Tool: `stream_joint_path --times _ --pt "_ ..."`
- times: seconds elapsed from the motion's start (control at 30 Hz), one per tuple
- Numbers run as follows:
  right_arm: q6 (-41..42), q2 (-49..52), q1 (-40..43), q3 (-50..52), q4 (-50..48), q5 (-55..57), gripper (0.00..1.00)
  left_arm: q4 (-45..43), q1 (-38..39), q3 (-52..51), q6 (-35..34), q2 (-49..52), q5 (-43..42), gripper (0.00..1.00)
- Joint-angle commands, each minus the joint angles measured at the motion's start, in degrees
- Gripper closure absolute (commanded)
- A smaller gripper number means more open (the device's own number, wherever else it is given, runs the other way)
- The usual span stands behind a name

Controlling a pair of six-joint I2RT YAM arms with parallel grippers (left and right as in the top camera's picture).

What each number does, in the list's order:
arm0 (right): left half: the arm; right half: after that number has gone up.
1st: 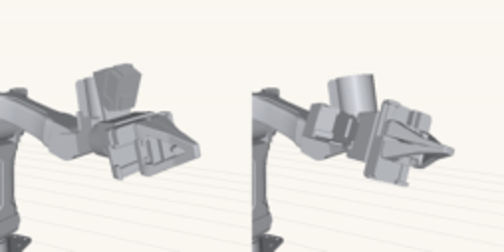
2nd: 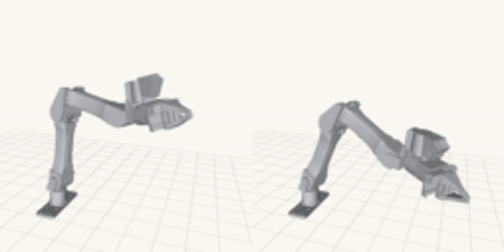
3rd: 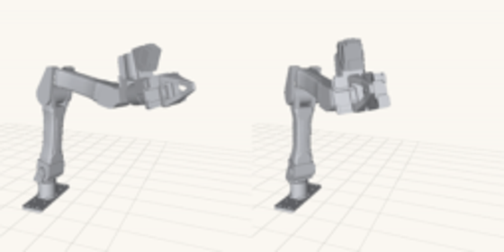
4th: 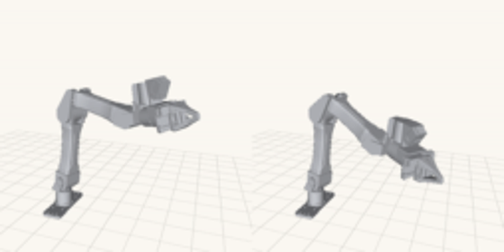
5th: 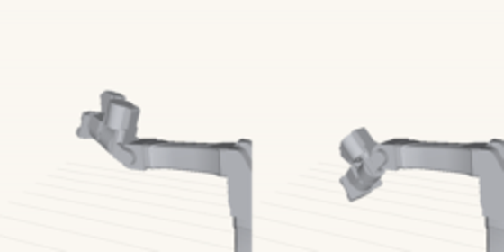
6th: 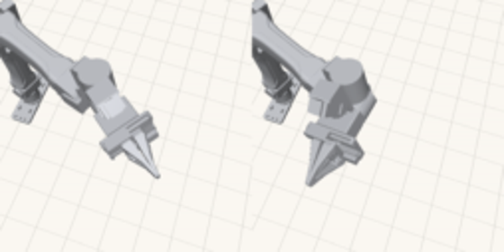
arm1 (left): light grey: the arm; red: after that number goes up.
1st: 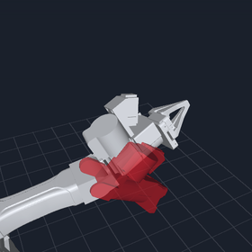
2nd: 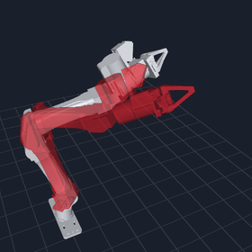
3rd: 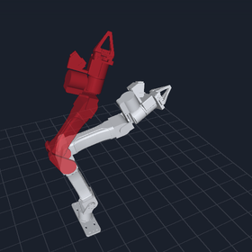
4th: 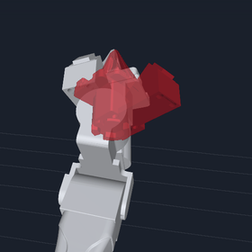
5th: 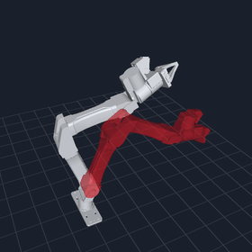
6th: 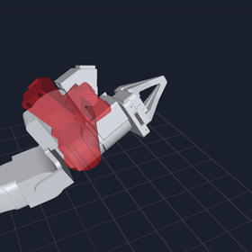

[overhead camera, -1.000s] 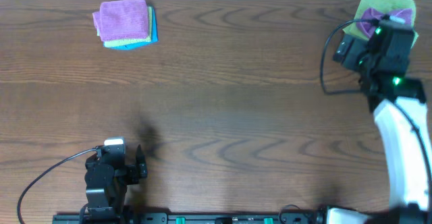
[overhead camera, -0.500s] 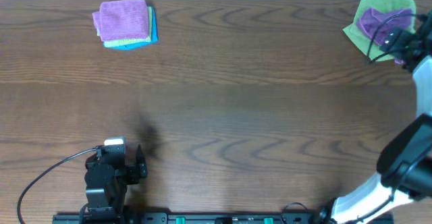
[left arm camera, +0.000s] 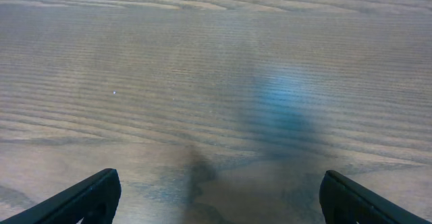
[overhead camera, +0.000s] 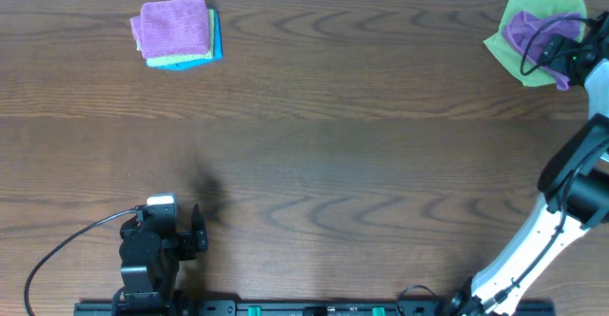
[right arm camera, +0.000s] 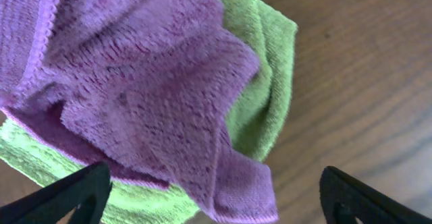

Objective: Fold the cloth
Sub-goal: 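Reach the right gripper to the purple cloth on the green cloth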

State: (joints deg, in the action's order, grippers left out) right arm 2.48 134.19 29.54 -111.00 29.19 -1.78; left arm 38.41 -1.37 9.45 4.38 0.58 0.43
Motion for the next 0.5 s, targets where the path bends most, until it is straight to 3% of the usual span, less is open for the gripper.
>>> stream_joint_path --times 0.0,0.13,0.17,0.2,0.27,0.4,0.47 --pt "-0.63 1.22 -0.04 -2.51 -1.22 -3.26 0.05 0.92 -0.22 -0.39 0.35 -0.33 0.57 0.05" --pt "-0.63 2.34 -0.2 -2.51 -2.23 -6.32 0.18 0.92 -0.22 -0.39 0.37 -0.33 0.57 0.05" --pt "-0.63 2.56 -0.22 -2.51 -2.12 -7.65 0.34 0.92 -0.22 -0.39 0.37 -0.33 0.57 0.05" --pt "-0.35 2.75 -0.26 -2.51 -2.01 -8.39 0.43 0.92 -0.22 -0.39 0.35 -0.33 0.57 0.05" --pt "0.04 3.34 -0.39 -2.51 -1.64 -9.31 0.49 0.92 -0.22 -0.39 0.37 -0.33 0.57 0.05" --pt "0.5 4.7 -0.81 -2.51 -0.2 -9.22 0.46 0.92 -0.22 -0.39 0.35 -0.33 0.57 0.05" --pt "0.48 5.25 -0.96 -2.51 0.5 -9.2 0.32 0.92 -0.22 -0.39 0.35 -0.33 0.57 0.05"
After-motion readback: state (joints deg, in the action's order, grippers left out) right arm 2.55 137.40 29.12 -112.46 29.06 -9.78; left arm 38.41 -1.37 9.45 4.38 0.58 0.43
